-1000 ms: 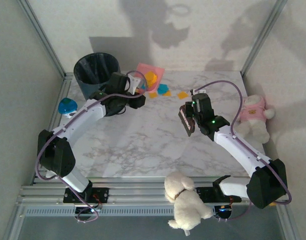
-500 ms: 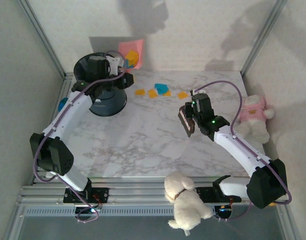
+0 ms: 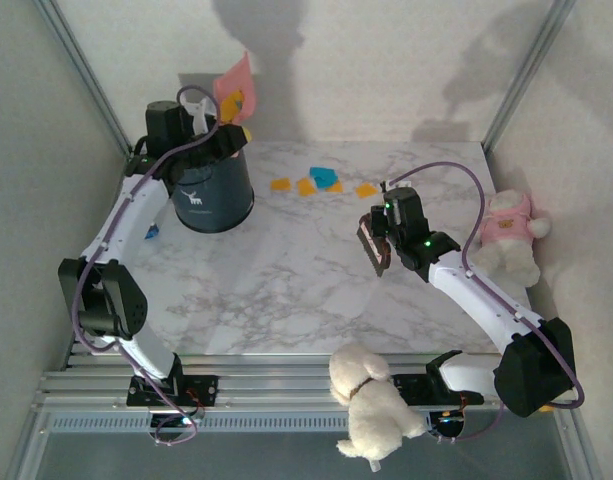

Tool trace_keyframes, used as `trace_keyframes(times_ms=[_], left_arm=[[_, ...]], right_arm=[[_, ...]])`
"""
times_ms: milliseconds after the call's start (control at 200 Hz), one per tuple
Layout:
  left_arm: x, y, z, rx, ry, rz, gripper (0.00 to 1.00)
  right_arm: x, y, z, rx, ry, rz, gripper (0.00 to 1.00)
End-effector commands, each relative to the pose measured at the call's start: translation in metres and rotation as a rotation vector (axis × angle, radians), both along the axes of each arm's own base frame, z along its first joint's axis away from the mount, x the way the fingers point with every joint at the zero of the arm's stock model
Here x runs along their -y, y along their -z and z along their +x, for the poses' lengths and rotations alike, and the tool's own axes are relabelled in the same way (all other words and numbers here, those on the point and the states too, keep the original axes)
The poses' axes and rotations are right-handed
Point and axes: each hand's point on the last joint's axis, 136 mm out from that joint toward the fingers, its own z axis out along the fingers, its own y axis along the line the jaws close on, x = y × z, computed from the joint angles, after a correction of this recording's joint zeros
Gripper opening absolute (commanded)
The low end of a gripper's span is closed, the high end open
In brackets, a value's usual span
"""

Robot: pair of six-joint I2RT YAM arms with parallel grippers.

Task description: Sweep away the paper scraps from the table

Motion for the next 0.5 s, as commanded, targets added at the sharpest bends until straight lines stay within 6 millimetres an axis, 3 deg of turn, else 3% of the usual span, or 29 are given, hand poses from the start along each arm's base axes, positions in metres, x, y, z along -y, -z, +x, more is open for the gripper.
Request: trace_keyframes(times_ms=[0, 496], left_arm=[[-0.003, -0.024, 0.007, 0.020, 0.020, -0.106, 0.00], [-0.028, -0.032, 0.023, -0.074, -0.050, -0.440, 0.00]], right_arm=[[0.001, -0.016, 0.003, 0.038, 0.012, 0.033, 0.00], [0.002, -0.013, 0.003, 0.027, 0.021, 0.032, 0.00]])
